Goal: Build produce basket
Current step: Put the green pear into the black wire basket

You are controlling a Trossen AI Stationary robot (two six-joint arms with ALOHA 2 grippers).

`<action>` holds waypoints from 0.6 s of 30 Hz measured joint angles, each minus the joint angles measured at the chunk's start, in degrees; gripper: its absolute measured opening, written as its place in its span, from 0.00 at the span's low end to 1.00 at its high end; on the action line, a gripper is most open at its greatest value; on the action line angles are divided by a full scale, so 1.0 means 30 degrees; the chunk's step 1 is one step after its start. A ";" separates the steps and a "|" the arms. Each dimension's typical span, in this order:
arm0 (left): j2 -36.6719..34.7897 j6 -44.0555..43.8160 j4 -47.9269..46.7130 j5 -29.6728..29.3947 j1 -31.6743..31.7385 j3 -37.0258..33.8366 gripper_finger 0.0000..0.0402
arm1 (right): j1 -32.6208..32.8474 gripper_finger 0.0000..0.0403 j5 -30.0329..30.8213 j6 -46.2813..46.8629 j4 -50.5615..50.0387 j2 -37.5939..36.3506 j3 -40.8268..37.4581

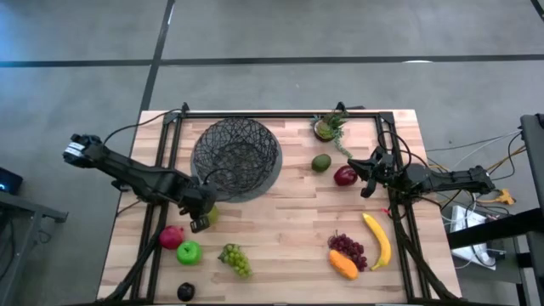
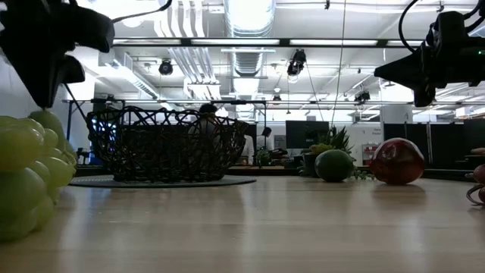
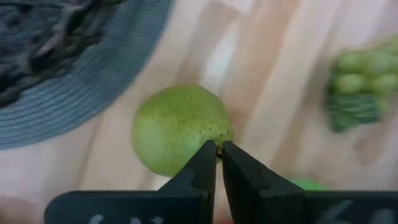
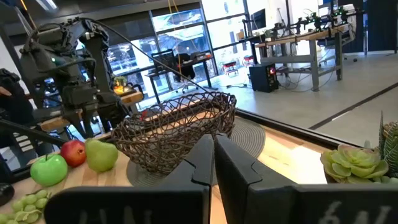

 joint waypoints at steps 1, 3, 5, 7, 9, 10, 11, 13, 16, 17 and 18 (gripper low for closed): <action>0.0000 -0.0006 -0.0013 0.0322 0.0000 0.0265 0.01 | -0.0006 0.02 0.0000 0.0000 -0.0002 0.0000 0.0000; 0.0000 -0.0006 -0.0013 0.1044 0.0000 0.0988 0.01 | 0.0000 0.02 0.0000 0.0000 -0.0002 0.0000 0.0000; 0.0000 -0.0013 -0.0016 0.1431 0.0000 0.1963 0.00 | -0.0006 0.02 0.0000 0.0000 -0.0002 0.0000 0.0000; 0.0000 -0.0020 -0.0001 0.1520 0.0007 0.3176 0.00 | -0.0006 0.02 0.0000 0.0000 -0.0002 0.0000 0.0000; 0.0015 -0.0020 0.0052 0.1475 0.0190 0.4482 0.00 | -0.0006 0.02 0.0000 0.0000 -0.0002 0.0000 0.0000; 0.0086 -0.0020 0.0059 0.1233 0.0368 0.5166 0.00 | -0.0005 0.02 0.0000 0.0000 -0.0002 0.0000 0.0000; 0.0164 -0.0017 0.0070 0.0903 0.0580 0.5818 0.00 | -0.0004 0.02 0.0000 0.0000 -0.0002 0.0000 0.0000; 0.0388 0.0093 0.0156 -0.0210 0.1099 0.7013 0.00 | -0.0002 0.02 0.0000 0.0000 -0.0002 0.0000 0.0000; 0.0896 0.0595 0.0240 -0.2009 0.2351 0.8407 0.00 | -0.0006 0.02 0.0000 0.0000 -0.0002 0.0007 0.0000; 0.1119 0.0636 0.0227 -0.2459 0.2928 0.8711 0.00 | -0.0006 0.02 0.0000 0.0000 -0.0002 0.0007 0.0000; 0.1398 0.0643 0.0208 -0.2739 0.3614 0.8953 0.00 | -0.0006 0.02 0.0000 0.0000 -0.0002 0.0007 0.0000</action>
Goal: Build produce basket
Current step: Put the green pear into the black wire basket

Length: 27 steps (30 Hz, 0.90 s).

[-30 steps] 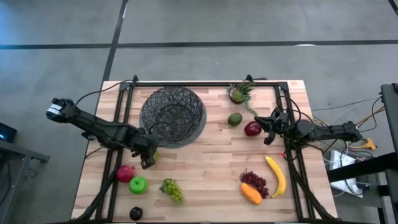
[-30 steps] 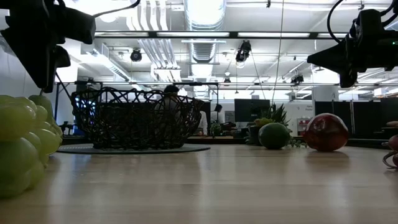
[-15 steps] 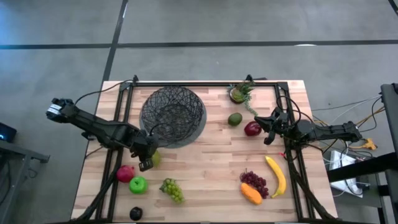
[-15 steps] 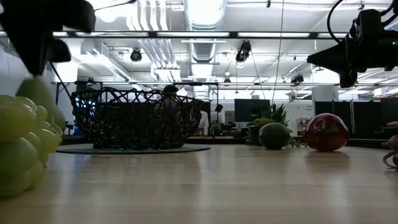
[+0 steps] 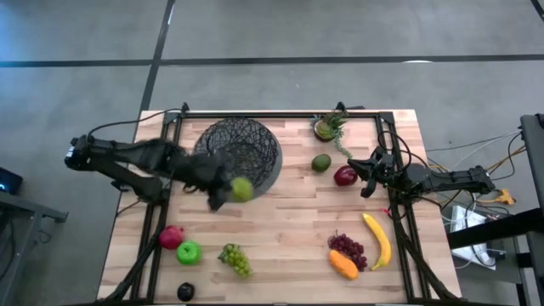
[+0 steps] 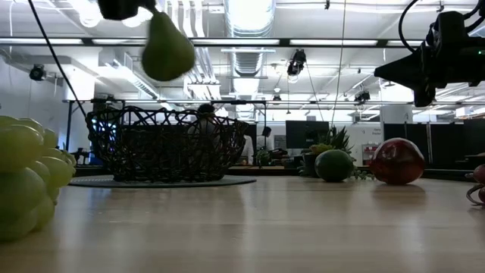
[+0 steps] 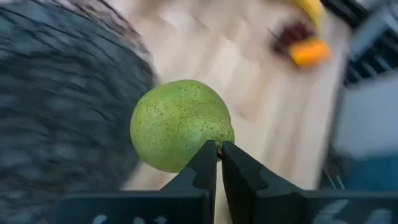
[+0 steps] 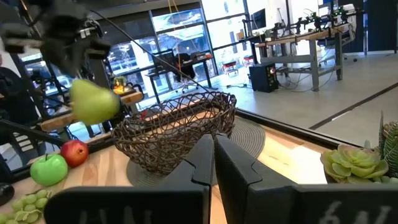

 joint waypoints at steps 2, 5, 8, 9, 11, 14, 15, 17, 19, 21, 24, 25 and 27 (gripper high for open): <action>0.0583 0.0015 0.0003 -0.0107 0.1593 0.0242 0.00 | 0.0003 0.02 0.0000 0.0000 0.0000 0.0000 0.0000; 0.1558 0.0051 0.0019 -0.0135 0.4081 0.0189 0.00 | 0.0007 0.02 0.0000 0.0026 0.0007 0.0000 0.0000; 0.2692 0.0933 -0.0025 -0.0161 0.6379 -0.0122 0.00 | 0.0007 0.02 0.0007 0.0602 0.0159 0.0000 0.0000; 0.3133 0.1384 -0.0014 -0.0171 0.7085 -0.0191 0.00 | 0.0007 0.02 0.0010 0.0758 0.0240 0.0000 0.0000; 0.4070 0.2265 -0.0020 -0.0113 0.8381 -0.0241 0.00 | 0.0007 0.02 0.0009 0.1429 0.0277 0.0000 0.0000; 0.5518 0.3658 0.0206 0.0068 0.9941 -0.0241 0.00 | 0.0007 0.02 0.0007 0.2617 0.0365 0.0000 0.0000; 0.5994 0.4062 0.0364 0.0138 1.0322 -0.0241 0.00 | 0.0007 0.02 0.0007 0.2909 0.0400 0.0000 0.0000; 0.6931 0.4930 0.0487 0.0447 1.0965 -0.0195 0.00 | 0.0007 0.02 0.0007 0.3614 0.0428 0.0000 0.0000; 0.7790 0.5469 0.0514 0.0591 1.1410 -0.0142 0.00 | 0.0007 0.02 0.0000 0.3903 0.0441 0.0000 0.0000; 0.8341 0.5774 0.0995 0.0717 1.1710 -0.0073 0.00 | 0.0007 0.02 0.0000 0.4139 0.0491 0.0000 0.0000; 0.8816 0.5945 0.1310 0.0665 1.1868 -0.0007 0.00 | 0.0007 0.02 -0.0006 0.4977 0.0503 0.0000 0.0000; 0.8910 0.5940 0.1432 0.0575 1.1877 0.0028 0.00 | 0.0007 0.02 -0.0008 0.5103 0.0516 0.0000 0.0000; 0.8941 0.5989 0.1779 0.0457 1.1890 0.0021 0.02 | 0.0007 0.02 -0.0020 0.5136 0.0530 0.0000 0.0000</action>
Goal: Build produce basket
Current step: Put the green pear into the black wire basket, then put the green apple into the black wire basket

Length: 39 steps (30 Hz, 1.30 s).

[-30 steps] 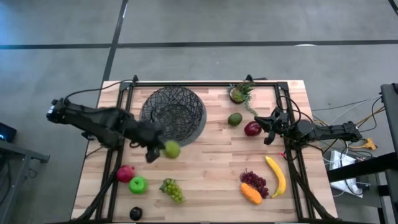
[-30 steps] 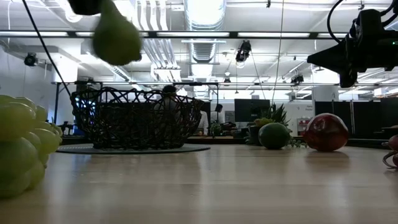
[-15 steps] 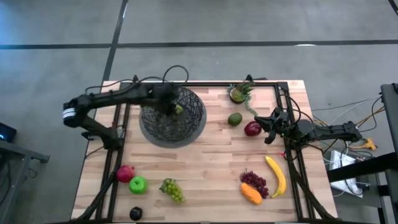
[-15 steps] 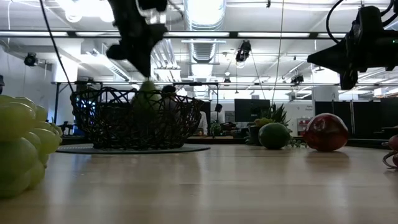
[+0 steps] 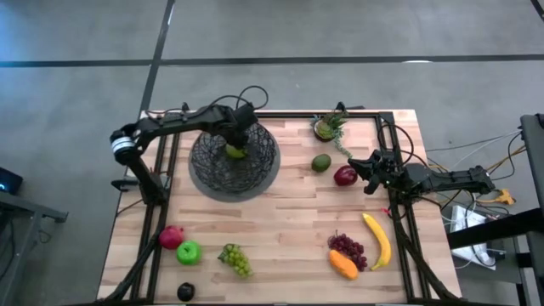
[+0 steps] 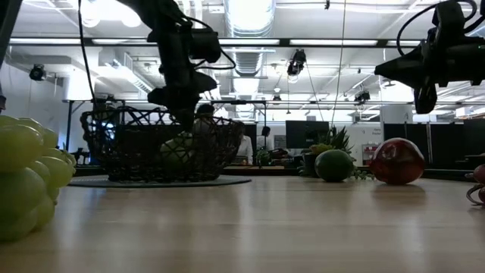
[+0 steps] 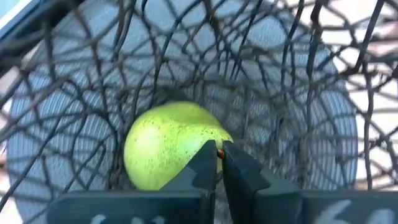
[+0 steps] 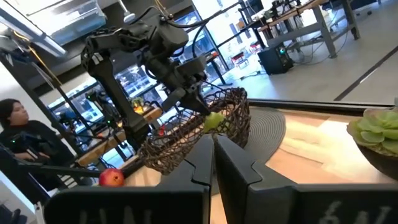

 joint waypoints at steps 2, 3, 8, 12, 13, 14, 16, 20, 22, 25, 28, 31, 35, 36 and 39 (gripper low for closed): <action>-0.0100 0.0000 0.0389 -0.0045 0.0024 -0.0075 0.05 | 0.0000 0.02 -0.0002 -0.0004 0.0005 0.0000 0.0000; -0.0182 0.0007 0.0486 -0.0062 0.0092 -0.0097 0.07 | 0.0000 0.02 -0.0002 -0.0007 0.0007 0.0000 0.0000; -0.0470 0.0058 0.0400 -0.0563 0.0501 0.0080 0.21 | 0.0000 0.02 -0.0009 -0.0015 0.0010 0.0000 0.0000; -0.0991 0.0058 0.0472 -0.0599 0.0672 0.0318 0.30 | 0.0000 0.02 -0.0009 -0.0034 0.0019 -0.0007 0.0000; -0.1247 0.0058 0.0446 -0.0587 0.0670 0.0397 0.31 | 0.0000 0.02 -0.0016 -0.0040 0.0009 -0.0011 0.0000; -0.1556 0.0058 0.0497 -0.0577 0.0678 0.0458 0.32 | 0.0000 0.02 -0.0009 -0.0036 0.0009 -0.0015 0.0000; -0.2297 0.0058 0.0518 -0.0561 0.0670 0.0535 0.33 | 0.0000 0.02 -0.0011 -0.0044 0.0009 -0.0007 0.0000; -0.4319 0.0440 0.0521 -0.0522 0.0465 0.0568 0.33 | 0.0000 0.02 -0.0009 -0.0044 0.0009 -0.0007 0.0000; -0.5572 0.1011 0.0513 -0.0385 0.0091 0.0568 0.33 | 0.0000 0.02 -0.0009 -0.0044 0.0002 -0.0011 0.0000; -0.7469 0.1798 0.0458 0.0367 -0.0896 0.0538 0.33 | 0.0000 0.02 -0.0009 -0.0097 -0.0063 -0.0007 0.0000; -0.9156 0.1619 0.0299 0.1405 -0.2405 0.0433 0.33 | 0.0000 0.02 -0.0002 -0.0117 -0.0122 -0.0007 0.0000; -1.0167 -0.0045 -0.0628 0.1536 -0.4410 0.0372 0.33 | 0.0000 0.02 -0.0002 0.0538 -0.0115 -0.0015 0.0000; -1.0541 -0.3658 -0.3488 0.1609 -0.7335 0.0330 0.33 | -0.0007 0.02 0.0356 0.0867 -0.0123 0.0022 0.0000; -1.0543 -0.4680 -0.4399 0.1624 -0.8080 0.0301 0.33 | 0.0000 0.02 0.0362 0.0867 -0.0149 0.0022 0.0000; -1.0422 -0.8155 -0.6474 0.2497 -1.0152 0.0044 0.33 | 0.0000 0.02 0.0370 0.0845 -0.0272 0.0055 0.0000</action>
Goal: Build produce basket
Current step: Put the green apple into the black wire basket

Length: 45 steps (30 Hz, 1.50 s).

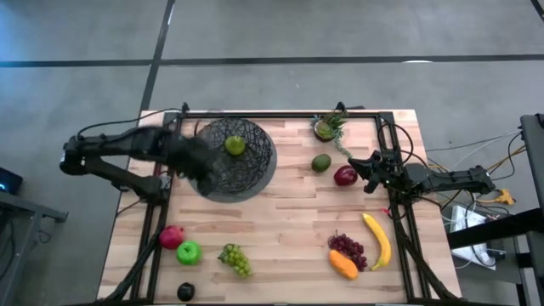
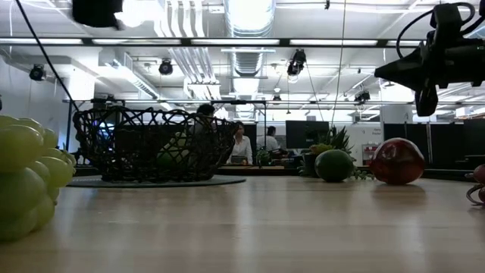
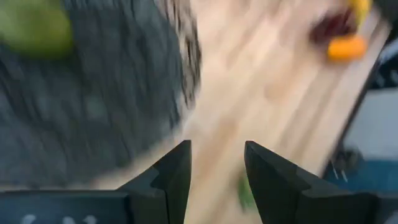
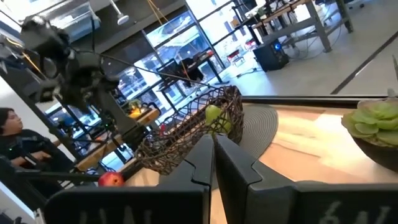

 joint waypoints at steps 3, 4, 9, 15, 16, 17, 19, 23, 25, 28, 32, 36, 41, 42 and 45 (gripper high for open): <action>0.0098 -0.4098 -0.1244 0.2343 -0.1617 -0.0763 0.33 | 0.0000 0.02 0.0007 -0.0036 -0.0096 0.0091 0.0000; 0.0113 -0.5204 -0.1323 0.3146 -0.2140 -0.1076 0.33 | 0.0000 0.02 0.0007 -0.0036 -0.0158 0.0116 0.0000; 0.0113 -1.1852 -0.1265 0.5541 -0.4388 -0.3206 0.33 | 0.0000 0.02 0.0184 -0.0168 -0.0214 0.0558 0.0007; 0.0113 -1.6964 0.0755 0.8446 -0.5827 -0.6130 0.33 | 0.0000 0.02 0.0459 -0.0153 -0.0243 0.0977 0.0007; 0.0113 -1.7365 0.1416 0.8920 -0.5948 -0.6495 0.33 | 0.0000 0.02 0.0461 -0.0153 -0.0236 0.1027 0.0007; 0.0113 -1.7644 0.2013 0.9217 -0.6060 -0.6796 0.33 | -0.0001 0.02 0.0460 -0.0153 -0.0236 0.1046 0.0007; 0.0113 -1.8351 0.3484 0.9567 -0.6223 -0.7431 0.33 | 0.0000 0.02 0.0466 -0.0146 -0.0236 0.1060 0.0007; 0.0290 -1.9647 0.5457 0.9737 -0.6617 -0.8420 0.33 | 0.0000 0.02 0.0474 -0.0135 -0.0243 0.1053 0.0007; 0.0574 -1.9986 0.5588 1.0017 -0.6866 -0.8764 0.33 | 0.0000 0.02 0.0474 -0.0131 -0.0243 0.1058 0.0007; 0.1072 -1.9936 0.5558 1.0135 -0.7321 -0.9035 0.33 | 0.0000 0.02 0.0480 -0.0131 -0.0251 0.1060 0.0007; 0.1816 -1.9209 0.5534 1.0113 -0.7777 -0.9078 0.33 | 0.0000 0.02 0.0492 -0.0129 -0.0258 0.1053 0.0007; 0.2661 -1.8856 0.5533 1.0106 -0.8052 -0.9105 0.33 | 0.0000 0.02 0.0516 -0.0168 -0.0265 0.1060 0.0007; 0.3762 -1.7646 0.5537 1.0091 -0.8132 -0.9103 0.33 | 0.0000 0.02 0.0532 -0.0175 -0.0280 0.1060 0.0007; 0.3957 -1.7463 0.5537 1.0081 -0.8135 -0.9107 0.33 | 0.0000 0.02 0.0532 -0.0175 -0.0287 0.1060 0.0007; 0.4542 -1.7073 0.5539 1.0055 -0.8129 -0.9107 0.33 | -0.0002 0.02 0.0540 -0.0176 -0.0288 0.1060 0.0007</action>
